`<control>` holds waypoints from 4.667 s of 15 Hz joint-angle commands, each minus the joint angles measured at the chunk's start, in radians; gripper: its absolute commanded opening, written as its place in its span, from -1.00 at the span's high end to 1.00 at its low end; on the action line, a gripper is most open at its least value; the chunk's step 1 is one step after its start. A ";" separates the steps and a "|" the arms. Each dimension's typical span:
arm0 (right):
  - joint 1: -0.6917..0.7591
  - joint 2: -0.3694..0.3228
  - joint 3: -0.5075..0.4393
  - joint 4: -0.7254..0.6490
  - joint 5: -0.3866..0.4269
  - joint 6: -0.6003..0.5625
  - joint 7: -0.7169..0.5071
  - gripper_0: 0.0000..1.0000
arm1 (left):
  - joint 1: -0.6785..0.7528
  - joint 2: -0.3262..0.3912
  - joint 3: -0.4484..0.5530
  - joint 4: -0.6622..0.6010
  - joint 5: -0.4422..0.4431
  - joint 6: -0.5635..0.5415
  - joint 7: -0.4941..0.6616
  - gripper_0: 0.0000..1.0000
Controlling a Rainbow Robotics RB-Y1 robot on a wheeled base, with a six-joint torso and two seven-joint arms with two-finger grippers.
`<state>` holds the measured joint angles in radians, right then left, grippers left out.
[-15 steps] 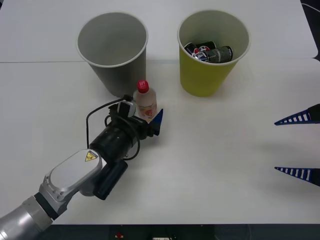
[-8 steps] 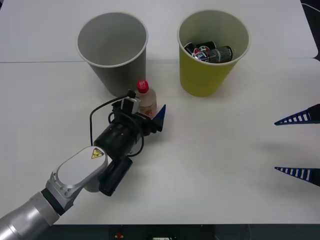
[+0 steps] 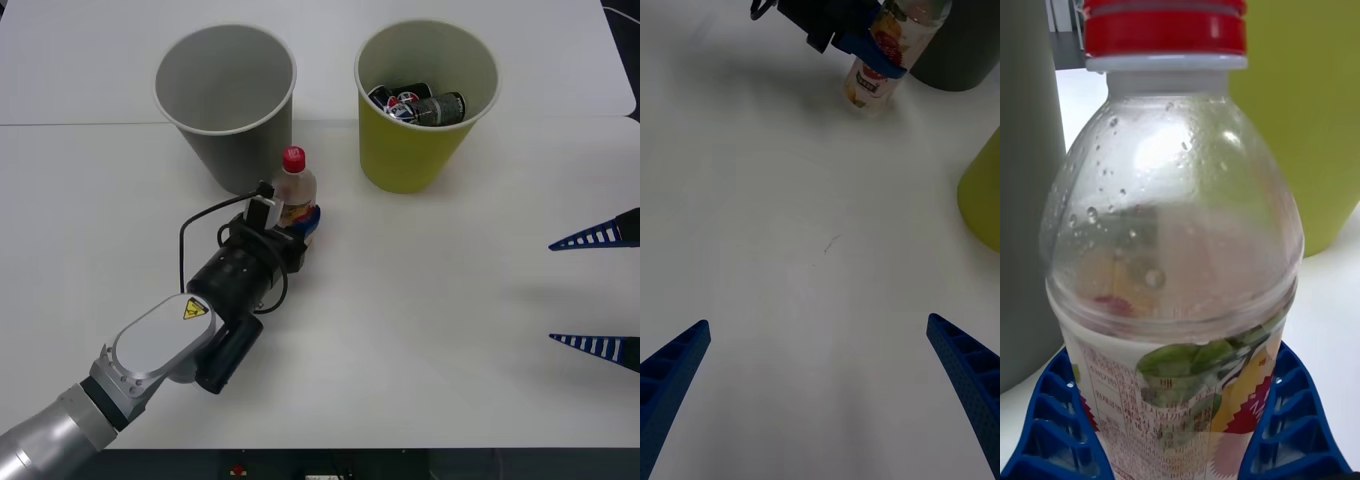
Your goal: Put the can into the green bin and the plastic bottle into the gray bin
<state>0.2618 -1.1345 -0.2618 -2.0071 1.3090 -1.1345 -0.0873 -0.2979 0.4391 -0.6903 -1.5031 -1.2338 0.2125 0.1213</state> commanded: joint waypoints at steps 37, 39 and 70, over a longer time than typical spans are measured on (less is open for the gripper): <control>0.000 0.000 0.000 0.000 0.000 0.000 0.000 -1.00 | 0.008 0.639 0.847 -0.648 -0.360 -1.291 1.292 1.00; 0.000 0.000 0.000 0.000 0.000 0.000 0.000 -1.00 | -0.023 0.662 0.847 -0.601 -0.345 -1.291 1.292 1.00; 0.000 0.000 0.000 0.000 0.000 0.000 0.000 -1.00 | -0.716 0.612 0.256 0.011 -0.308 -1.272 1.034 -1.00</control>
<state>0.2618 -1.1345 -0.2618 -2.0072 1.3090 -1.1345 -0.0872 -1.0531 1.0367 -0.4666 -1.4545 -1.5542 -1.0658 1.1668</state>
